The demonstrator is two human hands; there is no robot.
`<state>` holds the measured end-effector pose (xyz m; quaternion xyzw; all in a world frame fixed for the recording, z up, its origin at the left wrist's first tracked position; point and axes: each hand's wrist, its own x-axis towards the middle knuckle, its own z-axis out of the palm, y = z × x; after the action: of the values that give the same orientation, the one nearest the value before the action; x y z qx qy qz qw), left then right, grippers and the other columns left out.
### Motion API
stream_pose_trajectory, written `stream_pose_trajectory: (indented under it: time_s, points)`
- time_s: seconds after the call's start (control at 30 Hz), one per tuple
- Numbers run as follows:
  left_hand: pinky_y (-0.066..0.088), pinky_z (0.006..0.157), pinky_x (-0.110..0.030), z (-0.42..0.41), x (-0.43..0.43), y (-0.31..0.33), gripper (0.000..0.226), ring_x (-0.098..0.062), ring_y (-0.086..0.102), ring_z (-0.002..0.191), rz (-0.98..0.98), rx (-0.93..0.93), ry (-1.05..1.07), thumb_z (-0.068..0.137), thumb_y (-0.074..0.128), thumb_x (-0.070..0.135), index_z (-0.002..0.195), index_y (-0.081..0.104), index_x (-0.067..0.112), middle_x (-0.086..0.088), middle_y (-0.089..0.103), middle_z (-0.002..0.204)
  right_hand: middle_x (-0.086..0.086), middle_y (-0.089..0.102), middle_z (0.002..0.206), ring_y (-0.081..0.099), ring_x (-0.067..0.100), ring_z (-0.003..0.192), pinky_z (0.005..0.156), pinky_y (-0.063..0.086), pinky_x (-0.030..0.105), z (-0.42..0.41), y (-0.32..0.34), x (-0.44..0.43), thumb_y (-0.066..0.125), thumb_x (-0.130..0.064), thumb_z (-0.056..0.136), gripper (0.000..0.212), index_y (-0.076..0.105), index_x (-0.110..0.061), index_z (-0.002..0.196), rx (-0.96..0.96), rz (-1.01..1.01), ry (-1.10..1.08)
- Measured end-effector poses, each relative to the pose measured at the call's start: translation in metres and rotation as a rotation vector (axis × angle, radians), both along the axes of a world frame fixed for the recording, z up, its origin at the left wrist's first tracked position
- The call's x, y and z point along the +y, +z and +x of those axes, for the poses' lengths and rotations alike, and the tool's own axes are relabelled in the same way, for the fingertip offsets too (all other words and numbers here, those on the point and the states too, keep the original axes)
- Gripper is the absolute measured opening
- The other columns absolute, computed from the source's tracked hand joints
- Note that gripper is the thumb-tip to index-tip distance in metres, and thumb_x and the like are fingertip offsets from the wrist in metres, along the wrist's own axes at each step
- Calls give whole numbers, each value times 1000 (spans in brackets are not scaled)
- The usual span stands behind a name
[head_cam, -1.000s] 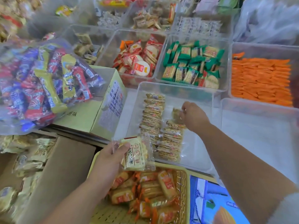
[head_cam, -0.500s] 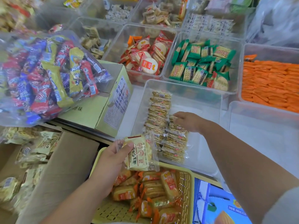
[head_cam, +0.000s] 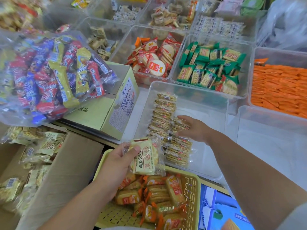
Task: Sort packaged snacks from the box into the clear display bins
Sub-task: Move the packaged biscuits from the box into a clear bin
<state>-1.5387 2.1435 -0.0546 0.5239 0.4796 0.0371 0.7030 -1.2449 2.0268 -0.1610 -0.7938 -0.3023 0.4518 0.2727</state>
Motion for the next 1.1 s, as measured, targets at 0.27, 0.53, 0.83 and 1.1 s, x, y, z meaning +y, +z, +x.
stream_pose_trajectory:
  time_s: [0.27, 0.53, 0.83, 1.1]
  points:
    - [57, 80, -35, 2, 2, 1, 22, -24, 77, 99, -50, -10, 31, 97, 65, 34, 114, 74, 23, -9, 79, 109, 1, 40, 159, 40, 28, 142, 116, 33, 43, 5, 13, 12, 67, -71, 81, 88, 30, -39, 153, -114, -176, 226]
    - [61, 84, -41, 8, 2, 16, 38, -26, 76, 98, -210, -62, 249, 89, 72, 32, 120, 72, 10, -12, 78, 113, 4, 39, 160, 41, 28, 142, 113, 35, 42, -20, 38, -5, 55, -62, 95, 78, 25, -28, 158, -416, -123, 140]
    - [53, 66, -34, 20, -10, 33, 30, -21, 76, 80, -44, -68, 269, 103, 52, 31, 101, 79, 18, -10, 79, 100, -16, 53, 135, 46, 3, 130, 106, 44, 31, -140, 132, -38, 49, -66, 93, 54, 56, -35, 136, -367, 503, -108]
    - [57, 91, -37, 28, -38, 34, 60, -6, 71, 100, 155, 24, -32, 67, 49, 87, 108, 71, 50, 16, 72, 110, -8, 39, 157, 36, 15, 143, 116, 36, 33, -169, 129, -35, 62, -54, 89, 75, 35, -30, 155, -521, 317, -16]
